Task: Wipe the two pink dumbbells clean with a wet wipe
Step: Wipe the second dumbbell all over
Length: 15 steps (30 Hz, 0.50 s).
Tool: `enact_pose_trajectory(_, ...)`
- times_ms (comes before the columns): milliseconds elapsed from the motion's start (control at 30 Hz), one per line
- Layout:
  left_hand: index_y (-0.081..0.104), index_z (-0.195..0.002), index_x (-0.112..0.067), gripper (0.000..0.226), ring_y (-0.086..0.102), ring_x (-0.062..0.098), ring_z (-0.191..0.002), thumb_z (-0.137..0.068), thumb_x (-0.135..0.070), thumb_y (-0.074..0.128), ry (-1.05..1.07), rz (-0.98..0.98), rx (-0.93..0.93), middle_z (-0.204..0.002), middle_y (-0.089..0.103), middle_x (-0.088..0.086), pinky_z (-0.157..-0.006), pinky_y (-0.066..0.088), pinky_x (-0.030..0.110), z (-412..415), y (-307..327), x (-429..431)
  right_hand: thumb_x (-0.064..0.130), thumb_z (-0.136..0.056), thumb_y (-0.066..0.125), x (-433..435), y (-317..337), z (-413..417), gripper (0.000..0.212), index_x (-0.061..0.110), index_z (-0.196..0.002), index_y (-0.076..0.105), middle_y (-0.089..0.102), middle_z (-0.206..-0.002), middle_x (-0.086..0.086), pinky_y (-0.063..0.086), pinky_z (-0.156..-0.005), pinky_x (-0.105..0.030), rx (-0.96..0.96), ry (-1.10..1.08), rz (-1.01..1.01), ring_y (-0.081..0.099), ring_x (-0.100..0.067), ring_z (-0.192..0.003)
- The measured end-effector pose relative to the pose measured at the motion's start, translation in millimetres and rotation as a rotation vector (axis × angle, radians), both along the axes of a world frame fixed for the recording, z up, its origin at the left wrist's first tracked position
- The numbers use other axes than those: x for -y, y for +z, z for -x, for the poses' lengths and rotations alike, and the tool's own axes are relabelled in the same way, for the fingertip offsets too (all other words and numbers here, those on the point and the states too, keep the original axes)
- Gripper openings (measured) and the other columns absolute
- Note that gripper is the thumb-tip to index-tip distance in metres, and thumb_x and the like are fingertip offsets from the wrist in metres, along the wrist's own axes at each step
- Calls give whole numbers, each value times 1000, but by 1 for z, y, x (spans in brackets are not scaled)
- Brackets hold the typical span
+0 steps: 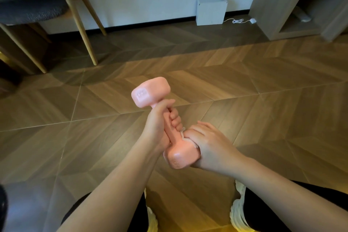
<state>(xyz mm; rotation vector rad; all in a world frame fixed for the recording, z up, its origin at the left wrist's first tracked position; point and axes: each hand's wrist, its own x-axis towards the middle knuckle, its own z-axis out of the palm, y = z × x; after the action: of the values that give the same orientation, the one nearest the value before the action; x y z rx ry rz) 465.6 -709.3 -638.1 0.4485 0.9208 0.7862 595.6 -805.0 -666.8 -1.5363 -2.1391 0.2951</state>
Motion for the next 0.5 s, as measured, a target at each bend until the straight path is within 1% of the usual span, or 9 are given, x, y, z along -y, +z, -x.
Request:
enact_pose_trajectory(33, 44, -62, -17, 32, 36, 13, -40, -90, -20, 58, -15, -24, 32, -50, 36, -2, -40, 36, 21, 1, 1, 0, 26, -56, 89, -1, 1, 0, 47, 13, -96, 68, 66, -92, 0, 44, -98, -36, -23, 1, 5, 57, -15, -91)
enact_pose_trajectory(67, 46, -64, -16, 29, 40, 14, -44, -89, -21, 61, -15, -54, 5, -53, 40, -1, -42, 39, 22, 1, 0, -1, 26, -57, 89, -2, 2, 0, 46, 13, -95, 67, 65, -91, 0, 45, -97, -36, -31, -9, 8, 56, -16, -90)
enact_pose_trajectory(133, 50, -75, -12, 22, 49, 18, -57, -81, -22, 69, 15, -116, -139, -63, 49, 3, -50, 45, 27, 1, -3, 0, 29, -59, 89, -3, 4, -1, 45, 13, -95, 67, 65, -89, -1, 48, -97, -43, -8, -47, 24, 60, -20, -88)
enact_pose_trajectory(200, 48, -83, -10, 27, 48, 19, -62, -73, -20, 72, 43, -99, -208, -70, 47, 4, -51, 45, 30, 0, -8, 2, 34, -61, 88, -2, 3, -3, 46, 13, -97, 68, 64, -89, 0, 47, -98, -45, 35, -73, 39, 63, -22, -89)
enact_pose_trajectory(267, 47, -80, -12, 25, 45, 15, -54, -80, -17, 73, 55, -47, -187, -65, 45, 1, -44, 42, 27, -2, -10, 4, 36, -61, 87, 1, 1, -3, 46, 15, -97, 68, 64, -90, 2, 46, -99, -43, 40, -60, 42, 62, -19, -89)
enact_pose_trajectory(333, 47, -73, -17, 26, 38, 11, -42, -87, -20, 68, 3, -27, -112, -53, 40, -4, -39, 37, 22, -2, -7, 5, 33, -59, 85, 3, 0, -1, 44, 16, -96, 67, 64, -90, 4, 45, -99, -37, 7, -21, 27, 58, -14, -90)
enact_pose_trajectory(367, 46, -70, -19, 28, 35, 10, -40, -87, -23, 68, -38, -32, -58, -50, 37, -5, -38, 35, 22, -1, -5, 4, 30, -59, 83, 3, -1, -1, 43, 17, -96, 66, 63, -90, 3, 43, -98, -34, -7, -4, 20, 55, -12, -90)
enact_pose_trajectory(433, 49, -66, -19, 27, 39, 13, -45, -79, -28, 71, -100, -74, -30, -52, 40, -3, -42, 38, 23, 1, -2, 1, 24, -58, 83, 0, 0, -1, 40, 17, -94, 66, 63, -89, 2, 43, -94, -33, -23, 1, 14, 52, -12, -89)
enact_pose_trajectory(500, 54, -69, -15, 24, 47, 17, -58, -72, -28, 74, -117, -108, -110, -60, 47, 1, -51, 43, 27, 2, -3, -2, 21, -59, 84, -2, 2, -2, 38, 16, -92, 67, 63, -88, 1, 46, -95, -37, -19, -23, 29, 54, -15, -89)
